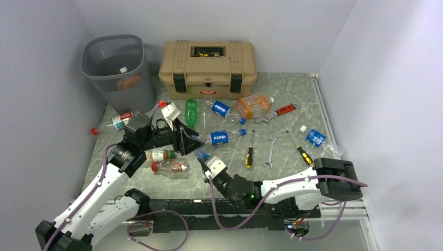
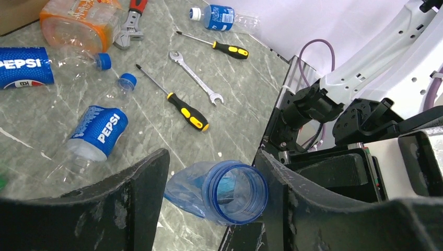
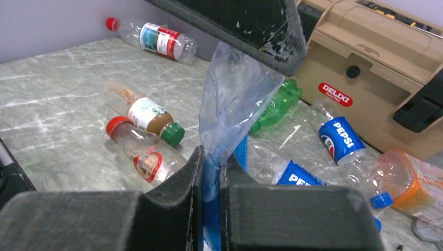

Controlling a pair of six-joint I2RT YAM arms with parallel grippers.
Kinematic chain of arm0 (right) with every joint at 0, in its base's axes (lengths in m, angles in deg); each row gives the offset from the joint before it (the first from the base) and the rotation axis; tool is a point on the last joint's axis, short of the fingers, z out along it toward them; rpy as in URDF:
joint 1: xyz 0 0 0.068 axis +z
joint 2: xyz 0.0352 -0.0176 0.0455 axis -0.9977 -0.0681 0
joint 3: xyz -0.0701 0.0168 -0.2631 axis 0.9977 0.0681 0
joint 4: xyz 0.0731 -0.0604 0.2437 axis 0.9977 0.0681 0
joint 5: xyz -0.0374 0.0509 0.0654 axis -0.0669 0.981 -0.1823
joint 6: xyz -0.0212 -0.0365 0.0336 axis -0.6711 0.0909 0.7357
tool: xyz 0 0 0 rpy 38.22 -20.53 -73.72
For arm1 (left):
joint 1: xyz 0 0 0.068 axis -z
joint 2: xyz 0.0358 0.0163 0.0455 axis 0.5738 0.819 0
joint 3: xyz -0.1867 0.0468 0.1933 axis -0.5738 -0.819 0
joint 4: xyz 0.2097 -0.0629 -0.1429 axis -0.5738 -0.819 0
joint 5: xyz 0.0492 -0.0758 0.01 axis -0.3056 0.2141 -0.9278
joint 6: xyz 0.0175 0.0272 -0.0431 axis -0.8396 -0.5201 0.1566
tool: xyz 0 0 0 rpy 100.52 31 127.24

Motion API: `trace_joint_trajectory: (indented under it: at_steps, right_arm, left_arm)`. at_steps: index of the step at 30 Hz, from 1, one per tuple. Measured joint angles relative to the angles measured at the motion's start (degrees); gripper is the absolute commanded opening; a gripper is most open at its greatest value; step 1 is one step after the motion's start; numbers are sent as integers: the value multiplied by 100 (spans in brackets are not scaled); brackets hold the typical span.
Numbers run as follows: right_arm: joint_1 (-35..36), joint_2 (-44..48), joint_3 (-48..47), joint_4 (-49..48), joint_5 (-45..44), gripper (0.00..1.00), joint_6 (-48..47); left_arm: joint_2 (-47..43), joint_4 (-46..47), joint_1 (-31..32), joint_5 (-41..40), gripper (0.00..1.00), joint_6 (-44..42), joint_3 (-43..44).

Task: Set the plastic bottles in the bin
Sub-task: Pick up the plastic bottle at the center of the board, then place the plastic bottle in the trash bin.

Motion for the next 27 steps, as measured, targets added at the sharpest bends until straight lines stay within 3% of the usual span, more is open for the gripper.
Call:
trace_joint_trajectory:
  at_steps: [2,9,10,11,13,14,15,19,23,27]
  right_arm:
    - [0,0,0,-83,-13,0,-13]
    - [-13,-33,-7,-122,-103,0,26]
    - [-15,-39,-9,-122,-125,0,28]
    - [-15,-50,-13,-120,-140,8,35]
    - [-15,-68,-35,-72,-166,52,70]
    - [-15,-70,-68,-4,-179,88,98]
    - [-7,-68,-94,33,-160,98,144]
    - [33,164,-247,669,42,100,435]
    - [37,984,-404,1786,474,100,966]
    - [42,2094,-428,2538,595,100,1403]
  left_arm:
    - [0,0,0,4,59,2,0]
    - [33,87,20,72,1,-186,22]
    - [50,94,22,87,0,-208,28]
    - [83,101,22,85,0,-212,31]
    - [109,98,22,61,0,-227,35]
    - [111,87,22,22,0,-232,35]
    - [111,72,13,-31,0,-197,39]
    - [72,-125,-11,-400,0,-181,48]
    - [-83,-413,-11,-1180,0,-199,129]
    - [103,-1134,-11,-2173,0,-369,1204]
